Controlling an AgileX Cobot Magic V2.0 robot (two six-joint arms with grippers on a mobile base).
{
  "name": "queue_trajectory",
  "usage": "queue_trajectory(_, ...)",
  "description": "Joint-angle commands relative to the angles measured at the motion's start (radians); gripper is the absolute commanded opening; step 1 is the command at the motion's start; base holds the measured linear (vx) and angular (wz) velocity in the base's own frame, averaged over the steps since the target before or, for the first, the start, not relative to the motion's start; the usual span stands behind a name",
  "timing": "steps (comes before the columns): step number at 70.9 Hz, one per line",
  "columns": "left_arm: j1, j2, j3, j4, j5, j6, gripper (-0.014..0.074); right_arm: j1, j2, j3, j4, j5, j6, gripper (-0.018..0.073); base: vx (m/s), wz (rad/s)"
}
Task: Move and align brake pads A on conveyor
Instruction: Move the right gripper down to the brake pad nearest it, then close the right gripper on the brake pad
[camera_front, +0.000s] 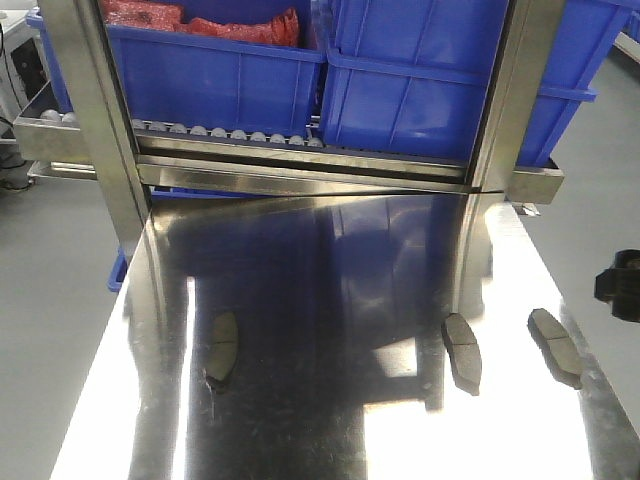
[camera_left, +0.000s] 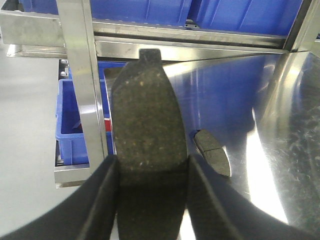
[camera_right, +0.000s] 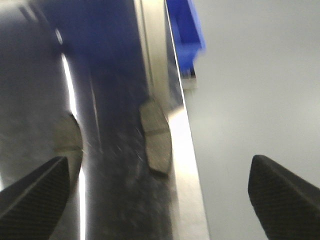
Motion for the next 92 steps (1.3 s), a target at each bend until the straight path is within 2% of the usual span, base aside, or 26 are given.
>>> queue_trajectory(1, -0.003, 0.006, -0.028, -0.01, -0.098, -0.002, 0.0192, -0.008, 0.123, -0.116, -0.01, 0.057, -0.062, 0.0662, 0.0, 0.0)
queue_trajectory(14, -0.003, 0.006, -0.028, -0.01, -0.098, -0.002, 0.0192, -0.002, 0.384, -0.274, -0.008, 0.137, -0.111, 0.0629, 0.0, 0.0)
queue_trajectory(30, -0.003, 0.006, -0.028, -0.01, -0.096, -0.002, 0.0192, 0.009, 0.561, -0.377, -0.007, 0.138, -0.14, 0.0613, 0.0, 0.0)
queue_trajectory(55, -0.003, 0.006, -0.028, -0.01, -0.096, -0.002, 0.0192, 0.04, 0.692, -0.389, 0.024, 0.085, -0.172, 0.0585, 0.0, 0.0)
queue_trajectory(71, -0.003, 0.006, -0.028, -0.01, -0.094, -0.002, 0.0192, 0.058, 0.741, -0.389, -0.019, 0.073, -0.126, 0.0585, 0.0, 0.0)
queue_trajectory(92, -0.003, 0.006, -0.028, -0.01, -0.093, -0.002, 0.0192, 0.058, 0.742, -0.388, -0.031, 0.065, -0.126, 0.0565, 0.0, 0.0)
